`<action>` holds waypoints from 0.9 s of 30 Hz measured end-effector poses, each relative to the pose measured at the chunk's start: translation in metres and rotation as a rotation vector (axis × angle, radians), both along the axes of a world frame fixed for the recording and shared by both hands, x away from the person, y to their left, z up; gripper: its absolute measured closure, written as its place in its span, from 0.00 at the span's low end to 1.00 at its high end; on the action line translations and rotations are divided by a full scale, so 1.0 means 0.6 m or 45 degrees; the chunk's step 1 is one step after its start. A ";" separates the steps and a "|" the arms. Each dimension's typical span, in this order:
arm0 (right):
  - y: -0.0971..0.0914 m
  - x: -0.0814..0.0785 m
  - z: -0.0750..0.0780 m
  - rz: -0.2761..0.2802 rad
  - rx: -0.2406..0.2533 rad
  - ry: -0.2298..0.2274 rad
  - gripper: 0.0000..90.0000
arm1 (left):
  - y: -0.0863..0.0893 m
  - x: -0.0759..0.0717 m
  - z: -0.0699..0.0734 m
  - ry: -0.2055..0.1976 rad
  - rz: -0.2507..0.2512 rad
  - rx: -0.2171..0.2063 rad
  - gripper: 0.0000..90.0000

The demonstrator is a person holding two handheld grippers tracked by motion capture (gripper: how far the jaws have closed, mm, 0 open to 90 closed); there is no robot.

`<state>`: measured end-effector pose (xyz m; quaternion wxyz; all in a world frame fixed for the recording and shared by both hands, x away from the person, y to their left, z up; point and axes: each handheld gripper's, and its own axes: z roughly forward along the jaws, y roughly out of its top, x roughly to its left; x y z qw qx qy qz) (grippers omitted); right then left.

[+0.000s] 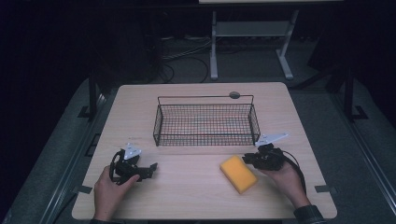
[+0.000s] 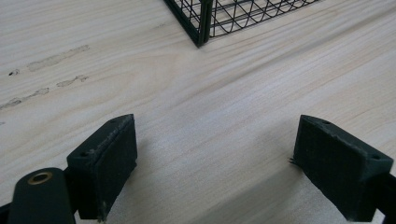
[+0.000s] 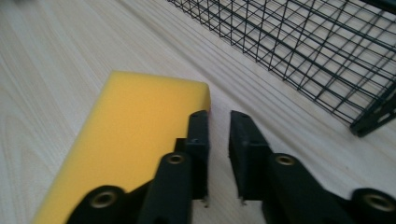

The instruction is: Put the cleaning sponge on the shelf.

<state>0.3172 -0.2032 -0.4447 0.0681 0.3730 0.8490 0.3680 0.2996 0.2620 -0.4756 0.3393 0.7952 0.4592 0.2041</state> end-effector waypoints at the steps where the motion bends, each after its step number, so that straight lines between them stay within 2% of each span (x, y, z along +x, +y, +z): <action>1: -0.001 -0.003 0.003 -0.006 0.005 0.013 0.79 | 0.000 0.000 0.000 0.000 0.000 0.000 0.14; 8: -0.001 -0.016 0.021 -0.050 -0.018 0.044 0.56 | 0.000 0.000 0.000 0.000 0.000 0.000 0.14; 12: 0.004 -0.020 0.025 -0.059 -0.015 0.077 0.45 | 0.000 0.000 0.000 0.000 0.000 0.000 0.14; 17: 0.017 -0.026 0.028 -0.071 -0.040 0.084 0.30 | 0.000 0.000 0.000 0.000 0.000 0.000 0.14; 27: 0.052 -0.036 0.028 -0.041 -0.084 0.084 0.23 | 0.000 0.000 0.000 0.000 0.000 0.000 0.14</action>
